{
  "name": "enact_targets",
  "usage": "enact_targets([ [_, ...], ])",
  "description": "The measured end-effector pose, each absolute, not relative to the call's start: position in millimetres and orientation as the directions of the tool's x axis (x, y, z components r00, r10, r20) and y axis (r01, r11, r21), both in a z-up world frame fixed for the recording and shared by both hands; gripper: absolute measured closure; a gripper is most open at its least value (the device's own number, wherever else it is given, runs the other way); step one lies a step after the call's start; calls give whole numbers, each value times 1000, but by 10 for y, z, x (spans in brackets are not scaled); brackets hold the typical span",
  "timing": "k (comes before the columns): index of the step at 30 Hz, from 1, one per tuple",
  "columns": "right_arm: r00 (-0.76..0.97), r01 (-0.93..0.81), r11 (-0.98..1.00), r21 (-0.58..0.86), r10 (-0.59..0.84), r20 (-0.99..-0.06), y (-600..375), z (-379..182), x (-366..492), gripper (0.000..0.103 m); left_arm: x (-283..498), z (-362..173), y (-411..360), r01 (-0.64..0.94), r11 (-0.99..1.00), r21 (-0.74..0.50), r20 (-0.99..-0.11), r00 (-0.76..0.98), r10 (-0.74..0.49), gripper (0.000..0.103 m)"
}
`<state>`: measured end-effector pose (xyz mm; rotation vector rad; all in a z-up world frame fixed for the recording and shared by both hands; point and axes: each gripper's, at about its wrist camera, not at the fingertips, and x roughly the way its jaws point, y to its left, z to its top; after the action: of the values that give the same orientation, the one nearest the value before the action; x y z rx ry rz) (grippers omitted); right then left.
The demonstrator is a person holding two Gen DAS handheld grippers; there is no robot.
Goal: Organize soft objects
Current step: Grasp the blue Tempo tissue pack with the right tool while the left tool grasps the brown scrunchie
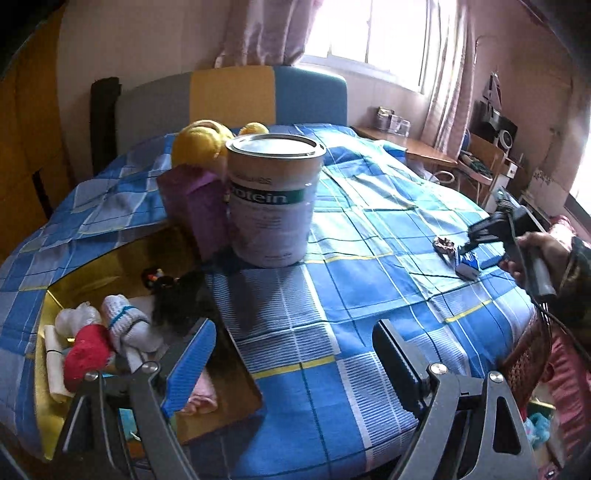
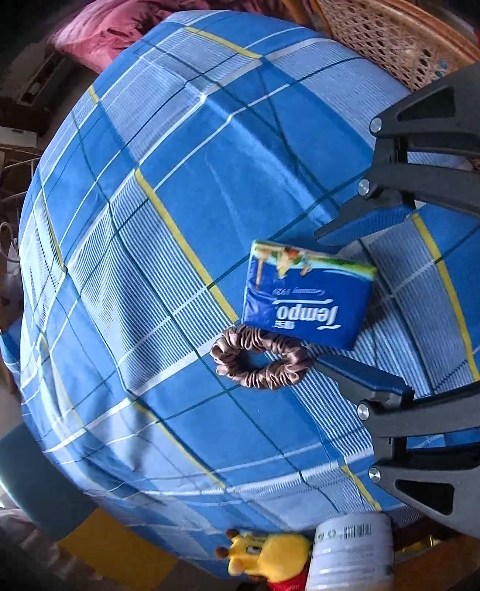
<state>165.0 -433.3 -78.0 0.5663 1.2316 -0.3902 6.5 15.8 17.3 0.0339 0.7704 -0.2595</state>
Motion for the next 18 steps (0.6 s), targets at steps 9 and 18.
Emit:
enact_targets([
  [9, 217, 538, 837, 101, -22, -976, -4242, -961, 1829, 45, 72, 86, 45, 280, 958, -65, -714, 658, -241, 16],
  [18, 321, 519, 853, 57, -132, -938, -4280, -620, 1706, 47, 244, -64, -4, 267, 953, -142, -771, 574, -275, 17],
])
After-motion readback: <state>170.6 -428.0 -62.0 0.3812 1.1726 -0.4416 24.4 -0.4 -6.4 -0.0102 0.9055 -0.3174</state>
